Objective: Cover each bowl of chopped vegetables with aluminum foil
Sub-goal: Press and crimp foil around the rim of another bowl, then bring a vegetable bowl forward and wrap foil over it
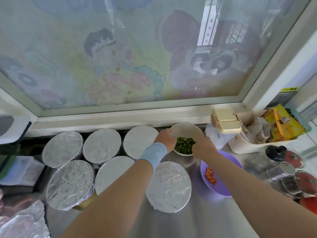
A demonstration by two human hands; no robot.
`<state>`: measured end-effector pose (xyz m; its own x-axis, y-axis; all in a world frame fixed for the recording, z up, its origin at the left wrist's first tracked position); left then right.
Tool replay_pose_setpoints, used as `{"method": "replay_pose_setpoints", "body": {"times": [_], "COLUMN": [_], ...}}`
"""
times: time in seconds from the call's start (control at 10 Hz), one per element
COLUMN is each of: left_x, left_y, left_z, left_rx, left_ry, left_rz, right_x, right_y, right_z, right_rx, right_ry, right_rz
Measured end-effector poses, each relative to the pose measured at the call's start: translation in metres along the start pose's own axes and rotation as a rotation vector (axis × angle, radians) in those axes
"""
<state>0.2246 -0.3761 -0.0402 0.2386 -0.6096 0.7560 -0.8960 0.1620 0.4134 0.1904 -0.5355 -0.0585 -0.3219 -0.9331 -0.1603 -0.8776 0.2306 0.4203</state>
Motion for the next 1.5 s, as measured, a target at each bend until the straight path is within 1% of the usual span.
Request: {"method": "replay_pose_setpoints", "body": {"times": [0.1, 0.2, 0.3, 0.5, 0.6, 0.7, 0.8, 1.0, 1.1, 1.2, 1.3, 1.4, 1.5], "left_x": [0.000, -0.005, -0.006, 0.002, 0.009, 0.004, -0.008, -0.056, -0.089, -0.124, -0.161, -0.197, -0.220], "left_y": [-0.018, -0.029, -0.031, -0.001, 0.035, 0.075, 0.122, 0.217, 0.250, 0.275, 0.293, 0.305, 0.310], "left_z": [0.009, 0.014, 0.010, -0.012, -0.029, -0.046, -0.061, -0.075, -0.077, -0.077, -0.075, -0.063, -0.054], "left_rx": [-0.025, -0.018, 0.029, 0.174, 0.257, 0.363, 0.465, 0.571, 0.555, 0.511, 0.480, 0.390, 0.322], "left_ry": [-0.027, -0.004, 0.036, 0.079, 0.126, 0.178, 0.207, 0.185, 0.112, 0.056, 0.079, 0.092, 0.075], "left_rz": [-0.022, -0.058, -0.092, -0.070, -0.082, -0.106, -0.155, -0.279, -0.371, -0.464, -0.499, -0.526, -0.536], "right_x": [0.002, 0.006, 0.012, 0.009, -0.003, -0.020, -0.037, -0.064, -0.076, -0.086, -0.094, -0.099, -0.099], "right_y": [-0.018, -0.025, -0.032, -0.007, 0.017, 0.049, 0.082, 0.154, 0.187, 0.212, 0.233, 0.251, 0.261], "right_z": [0.005, 0.002, 0.007, -0.012, -0.035, -0.048, -0.039, 0.004, 0.030, 0.060, 0.087, 0.114, 0.135], "right_rx": [0.031, 0.131, 0.095, 0.188, 0.220, 0.260, 0.175, -0.015, -0.061, -0.115, -0.165, -0.238, -0.298], "right_ry": [0.019, -0.124, -0.069, -0.091, -0.175, -0.180, -0.265, -0.344, -0.338, -0.318, -0.256, -0.146, -0.144], "right_rz": [0.069, 0.125, 0.093, 0.015, -0.035, -0.141, -0.197, -0.335, -0.379, -0.366, -0.363, -0.354, -0.306]}}
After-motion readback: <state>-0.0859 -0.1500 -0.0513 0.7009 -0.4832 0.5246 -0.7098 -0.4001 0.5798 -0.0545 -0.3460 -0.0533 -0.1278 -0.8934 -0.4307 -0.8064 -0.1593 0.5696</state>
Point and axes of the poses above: each hand's wrist, its own y-axis away from the middle knuckle, its own z-axis out of the palm, x = y × z, the point moved 4 cm from there along -y, towards the middle knuckle, and after that the axes turned 9 degrees about y, right-handed, at the moved point
